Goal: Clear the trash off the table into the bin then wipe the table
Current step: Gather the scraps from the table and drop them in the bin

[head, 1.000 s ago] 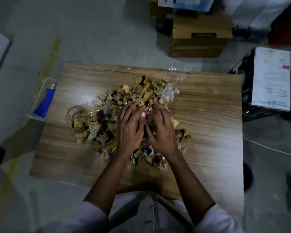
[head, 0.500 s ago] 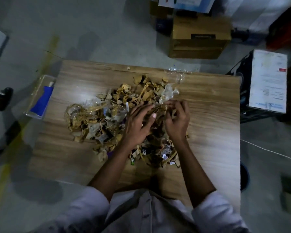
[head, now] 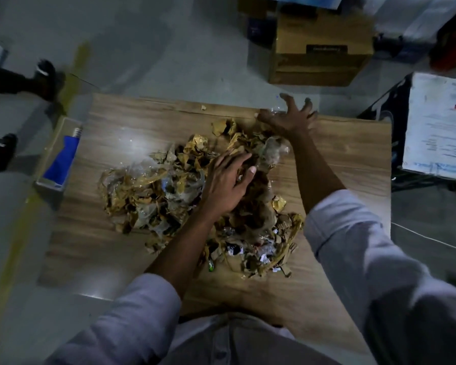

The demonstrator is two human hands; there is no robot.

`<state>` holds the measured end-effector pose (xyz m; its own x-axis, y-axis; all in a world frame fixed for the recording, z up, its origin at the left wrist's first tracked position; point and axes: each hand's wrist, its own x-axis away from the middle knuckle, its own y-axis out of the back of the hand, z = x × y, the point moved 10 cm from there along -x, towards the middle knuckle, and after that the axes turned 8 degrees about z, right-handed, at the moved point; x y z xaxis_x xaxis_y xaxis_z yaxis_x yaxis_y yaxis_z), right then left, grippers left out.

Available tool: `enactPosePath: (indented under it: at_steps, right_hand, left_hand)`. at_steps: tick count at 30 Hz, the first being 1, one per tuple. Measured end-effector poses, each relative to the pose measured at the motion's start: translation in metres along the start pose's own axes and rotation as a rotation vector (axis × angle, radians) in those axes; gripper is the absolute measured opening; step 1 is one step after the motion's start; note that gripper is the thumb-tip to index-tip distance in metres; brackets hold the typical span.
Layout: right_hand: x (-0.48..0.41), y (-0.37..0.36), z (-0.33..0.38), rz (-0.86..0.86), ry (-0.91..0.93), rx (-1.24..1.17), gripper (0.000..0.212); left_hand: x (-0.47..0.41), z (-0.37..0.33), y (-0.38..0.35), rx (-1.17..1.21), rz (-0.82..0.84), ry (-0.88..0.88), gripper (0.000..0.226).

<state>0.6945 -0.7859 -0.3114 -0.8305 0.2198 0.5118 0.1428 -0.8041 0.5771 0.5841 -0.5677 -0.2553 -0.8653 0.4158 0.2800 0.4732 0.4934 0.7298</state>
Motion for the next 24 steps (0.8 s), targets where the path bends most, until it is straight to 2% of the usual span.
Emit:
enactPosePath:
  at_steps: [3,5,6,9,12,14,19,24]
  right_hand:
    - [-0.010,-0.038,-0.004,0.172,-0.007,0.170,0.110]
    - [-0.009,-0.063,-0.002,0.229,0.027,0.244,0.129]
    - [-0.007,-0.073,-0.001,0.241,0.041,0.270,0.129]
    - [0.016,-0.092,0.005,0.250,0.085,0.401,0.102]
    - [0.039,-0.100,0.008,0.105,0.117,0.530,0.069]
    - [0.051,-0.105,0.014,0.047,0.160,0.508,0.049]
    - [0.085,-0.083,0.037,-0.058,0.259,0.268,0.041]
    - [0.152,-0.075,0.058,-0.179,0.392,0.158,0.050]
  left_hand:
    - [0.002,0.007,0.000,0.006,-0.015,0.004,0.063]
    - [0.006,0.013,0.002,0.045,-0.016,0.025,0.060]
    - [0.007,0.015,0.004,0.061,-0.015,0.030,0.059]
    - [0.011,0.020,0.008,0.078,-0.031,0.041,0.063]
    - [0.013,0.025,0.014,0.103,-0.066,0.057,0.059]
    - [0.016,0.026,0.018,0.101,-0.085,0.064,0.056]
    - [0.031,0.032,0.036,0.112,-0.177,0.043,0.053]
    - [0.053,0.045,0.062,0.298,-0.318,0.044,0.044]
